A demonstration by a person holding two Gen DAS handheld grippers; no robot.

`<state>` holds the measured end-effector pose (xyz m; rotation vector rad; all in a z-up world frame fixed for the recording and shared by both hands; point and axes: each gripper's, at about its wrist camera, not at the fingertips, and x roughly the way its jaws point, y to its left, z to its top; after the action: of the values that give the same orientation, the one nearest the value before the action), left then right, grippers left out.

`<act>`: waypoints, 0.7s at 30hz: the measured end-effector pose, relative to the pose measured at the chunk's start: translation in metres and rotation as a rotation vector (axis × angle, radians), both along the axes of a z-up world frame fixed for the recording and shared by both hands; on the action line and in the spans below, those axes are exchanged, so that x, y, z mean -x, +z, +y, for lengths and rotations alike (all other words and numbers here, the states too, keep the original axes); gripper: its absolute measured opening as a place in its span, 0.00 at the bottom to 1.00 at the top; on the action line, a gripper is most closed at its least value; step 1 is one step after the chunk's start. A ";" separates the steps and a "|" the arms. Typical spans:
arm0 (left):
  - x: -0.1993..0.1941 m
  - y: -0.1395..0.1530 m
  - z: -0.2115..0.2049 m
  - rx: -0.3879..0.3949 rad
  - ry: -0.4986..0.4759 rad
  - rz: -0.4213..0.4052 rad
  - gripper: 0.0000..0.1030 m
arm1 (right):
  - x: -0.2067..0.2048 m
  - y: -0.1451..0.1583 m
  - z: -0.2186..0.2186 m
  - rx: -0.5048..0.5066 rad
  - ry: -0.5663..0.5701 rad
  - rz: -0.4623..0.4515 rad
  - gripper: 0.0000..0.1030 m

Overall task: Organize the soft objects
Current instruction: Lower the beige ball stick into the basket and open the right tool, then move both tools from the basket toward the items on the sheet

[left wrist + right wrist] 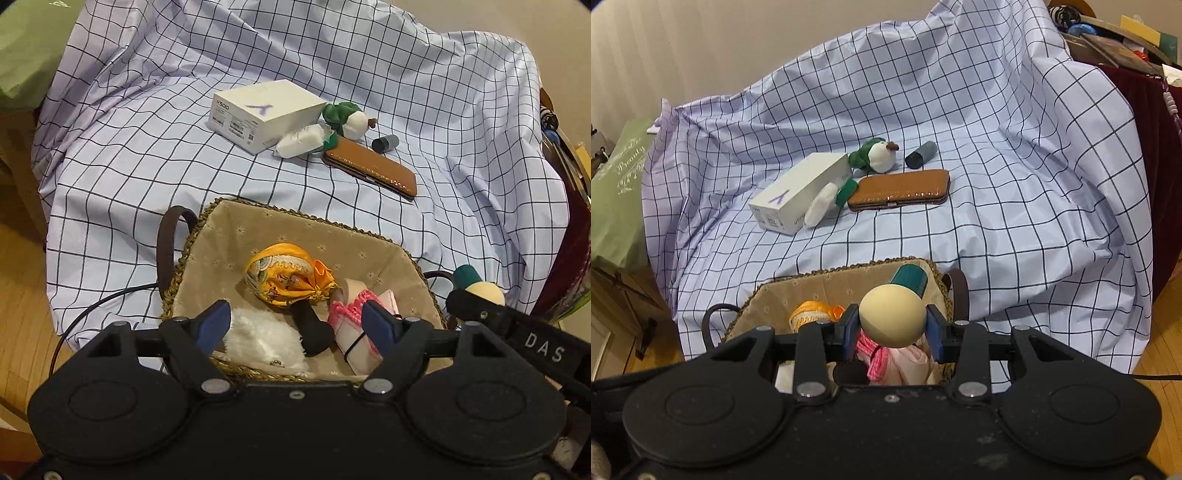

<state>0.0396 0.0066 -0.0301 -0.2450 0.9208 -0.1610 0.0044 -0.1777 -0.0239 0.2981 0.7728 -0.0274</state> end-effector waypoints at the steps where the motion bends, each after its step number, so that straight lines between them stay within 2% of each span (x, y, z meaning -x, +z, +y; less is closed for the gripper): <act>1: 0.000 0.000 0.000 -0.001 0.002 0.000 0.72 | 0.001 0.000 0.001 0.000 0.003 0.001 0.36; 21: 0.000 0.000 0.001 -0.011 0.010 0.006 0.73 | 0.002 0.000 0.003 -0.011 0.030 0.003 0.40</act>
<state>0.0391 0.0071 -0.0301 -0.2403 0.9258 -0.1461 0.0020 -0.1749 -0.0236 0.2971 0.7803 0.0044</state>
